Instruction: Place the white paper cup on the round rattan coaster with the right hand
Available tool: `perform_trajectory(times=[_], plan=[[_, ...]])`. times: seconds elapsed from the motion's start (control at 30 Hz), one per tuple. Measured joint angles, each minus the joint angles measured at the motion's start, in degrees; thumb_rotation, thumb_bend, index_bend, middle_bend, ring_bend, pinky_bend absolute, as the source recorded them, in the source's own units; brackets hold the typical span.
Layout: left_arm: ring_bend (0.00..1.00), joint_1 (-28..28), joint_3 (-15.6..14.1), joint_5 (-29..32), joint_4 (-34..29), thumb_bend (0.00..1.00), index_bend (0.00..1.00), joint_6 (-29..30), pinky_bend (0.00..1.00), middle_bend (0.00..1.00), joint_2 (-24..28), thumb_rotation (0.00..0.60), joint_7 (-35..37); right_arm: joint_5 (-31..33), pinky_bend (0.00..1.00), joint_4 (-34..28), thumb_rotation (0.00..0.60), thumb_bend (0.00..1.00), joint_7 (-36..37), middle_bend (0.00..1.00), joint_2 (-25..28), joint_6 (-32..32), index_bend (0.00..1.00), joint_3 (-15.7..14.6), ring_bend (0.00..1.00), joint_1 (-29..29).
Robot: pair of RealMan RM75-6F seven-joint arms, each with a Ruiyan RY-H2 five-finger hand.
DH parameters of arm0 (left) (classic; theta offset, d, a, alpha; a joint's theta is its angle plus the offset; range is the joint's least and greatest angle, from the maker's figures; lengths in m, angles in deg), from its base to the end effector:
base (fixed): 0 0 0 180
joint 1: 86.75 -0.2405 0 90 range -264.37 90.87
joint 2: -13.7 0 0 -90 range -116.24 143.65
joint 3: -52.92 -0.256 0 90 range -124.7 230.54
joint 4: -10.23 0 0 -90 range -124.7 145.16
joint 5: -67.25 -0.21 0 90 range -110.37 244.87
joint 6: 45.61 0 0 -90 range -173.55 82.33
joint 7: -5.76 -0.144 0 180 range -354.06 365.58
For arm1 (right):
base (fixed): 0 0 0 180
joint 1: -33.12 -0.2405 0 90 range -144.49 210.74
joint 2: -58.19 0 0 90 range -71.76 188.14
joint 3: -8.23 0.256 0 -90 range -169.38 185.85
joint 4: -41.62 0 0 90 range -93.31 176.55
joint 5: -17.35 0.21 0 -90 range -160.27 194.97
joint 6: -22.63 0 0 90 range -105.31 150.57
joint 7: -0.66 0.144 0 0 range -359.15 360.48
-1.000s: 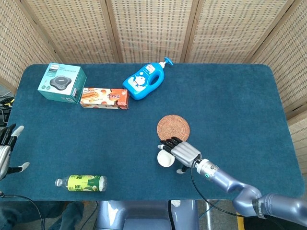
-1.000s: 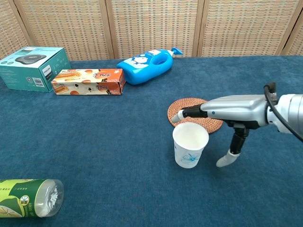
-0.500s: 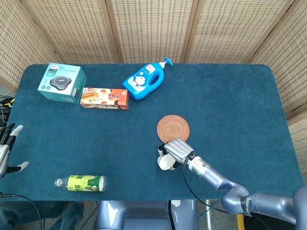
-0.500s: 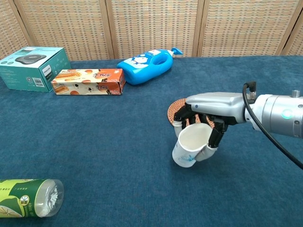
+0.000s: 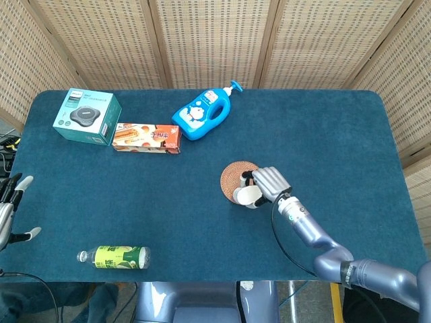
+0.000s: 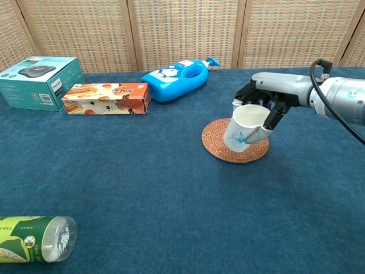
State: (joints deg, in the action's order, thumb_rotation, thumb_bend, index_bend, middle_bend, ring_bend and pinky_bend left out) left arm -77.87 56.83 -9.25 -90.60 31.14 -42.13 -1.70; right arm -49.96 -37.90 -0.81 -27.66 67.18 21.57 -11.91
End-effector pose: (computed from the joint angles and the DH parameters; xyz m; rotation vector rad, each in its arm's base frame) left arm -0.3050 0.2022 0.1823 -1.4068 -0.9315 -0.7195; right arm -0.1482 -0.3747 -0.0041 1.8799 -1.1593 1.0024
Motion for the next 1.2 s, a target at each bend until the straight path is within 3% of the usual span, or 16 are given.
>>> perform_trajectory(times=[0.3, 0.7, 0.8, 0.97, 1.03, 1.2], plan=[[0.0, 0.6, 0.2, 1.1, 0.3, 0.0, 0.0, -1.2, 0.0, 0.0, -0.2, 0.6, -0.3, 6.8, 0.58, 7.7, 0.6, 0.12, -3.6, 0.48, -4.9, -1.1, 0.48, 1.0, 0.48, -1.9], [0.0, 1.2, 0.3, 2.1, 0.7, 0.0, 0.0, -2.2, 0.0, 0.0, -0.4, 0.6, -0.5, 14.4, 0.58, 13.0, 0.6, 0.12, -6.7, 0.47, -8.3, -2.4, 0.48, 3.4, 0.47, -4.5], [0.0, 1.4, 0.2, 2.2, 0.7, 0.0, 0.0, -2.6, 0.0, 0.0, -0.4, 0.6, -0.7, 15.4, 0.56, 13.1, 0.6, 0.11, -7.2, 0.37, -8.7, -2.8, 0.43, 3.7, 0.37, -5.0], [0.0, 1.5, 0.2, 2.3, 0.7, 0.0, 0.0, -2.8, 0.0, 0.0, -0.4, 0.6, -0.6, 17.4, 0.27, 13.0, 0.6, 0.04, -8.1, 0.05, -8.6, -4.7, 0.1, 3.7, 0.05, -5.8], [0.0, 1.5, 0.2, 2.3, 0.7, 0.0, 0.0, -2.8, 0.0, 0.0, -0.3, 0.6, -0.5, 18.7, 0.22, 12.6, 0.6, 0.02, -8.4, 0.01, -8.2, -6.1, 0.05, 3.6, 0.01, -6.1], [0.0, 1.6, 0.1, 2.2, 0.8, 0.0, 0.0, -2.8, 0.0, 0.0, -0.3, 0.6, -0.3, 20.6, 0.22, 11.0, 0.6, 0.02, -8.8, 0.0, -7.1, -6.8, 0.04, 3.6, 0.0, -6.7]])
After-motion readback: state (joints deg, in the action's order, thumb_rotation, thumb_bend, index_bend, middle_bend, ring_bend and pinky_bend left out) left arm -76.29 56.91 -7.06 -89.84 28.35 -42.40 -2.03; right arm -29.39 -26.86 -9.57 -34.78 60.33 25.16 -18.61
